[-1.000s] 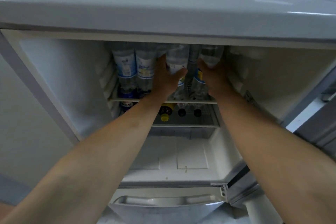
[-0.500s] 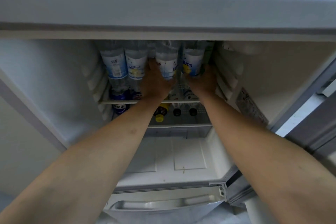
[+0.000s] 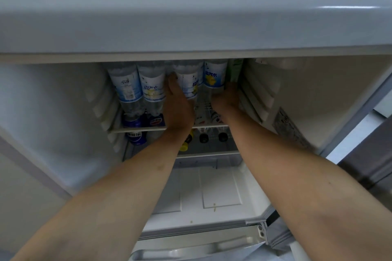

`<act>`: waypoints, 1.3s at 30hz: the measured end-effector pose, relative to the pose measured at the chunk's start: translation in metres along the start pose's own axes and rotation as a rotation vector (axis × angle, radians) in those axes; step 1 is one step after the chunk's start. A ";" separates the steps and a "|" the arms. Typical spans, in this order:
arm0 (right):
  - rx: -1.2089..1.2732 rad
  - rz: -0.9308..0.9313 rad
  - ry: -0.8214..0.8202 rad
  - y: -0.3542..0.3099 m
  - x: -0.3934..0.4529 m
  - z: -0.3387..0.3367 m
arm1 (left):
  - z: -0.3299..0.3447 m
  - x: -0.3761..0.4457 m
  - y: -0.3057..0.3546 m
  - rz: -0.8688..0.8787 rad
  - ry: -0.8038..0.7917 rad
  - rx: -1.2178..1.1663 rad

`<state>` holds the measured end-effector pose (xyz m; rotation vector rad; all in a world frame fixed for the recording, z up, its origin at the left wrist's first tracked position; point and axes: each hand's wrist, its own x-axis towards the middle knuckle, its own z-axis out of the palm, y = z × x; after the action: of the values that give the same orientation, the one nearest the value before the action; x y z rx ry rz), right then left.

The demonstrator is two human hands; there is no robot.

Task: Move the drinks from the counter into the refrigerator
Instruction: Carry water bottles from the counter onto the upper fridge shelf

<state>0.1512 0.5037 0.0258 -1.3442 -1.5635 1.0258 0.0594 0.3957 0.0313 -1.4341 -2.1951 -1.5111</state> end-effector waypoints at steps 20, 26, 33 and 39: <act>-0.018 -0.081 0.117 0.010 -0.062 -0.025 | -0.009 -0.017 -0.026 0.173 -0.234 -0.140; -0.012 -0.099 0.185 0.044 -0.108 -0.041 | -0.012 -0.079 -0.022 0.100 -0.075 -0.301; 0.071 -0.043 0.136 0.078 -0.191 -0.077 | -0.011 -0.154 0.008 -0.113 -0.002 -0.576; 0.189 0.148 0.223 0.137 -0.292 -0.143 | 0.012 -0.240 0.058 -0.282 -0.080 -0.672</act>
<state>0.3598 0.2380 -0.0750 -1.4046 -1.1877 1.0458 0.2383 0.2574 -0.0686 -1.3748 -2.0949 -2.5033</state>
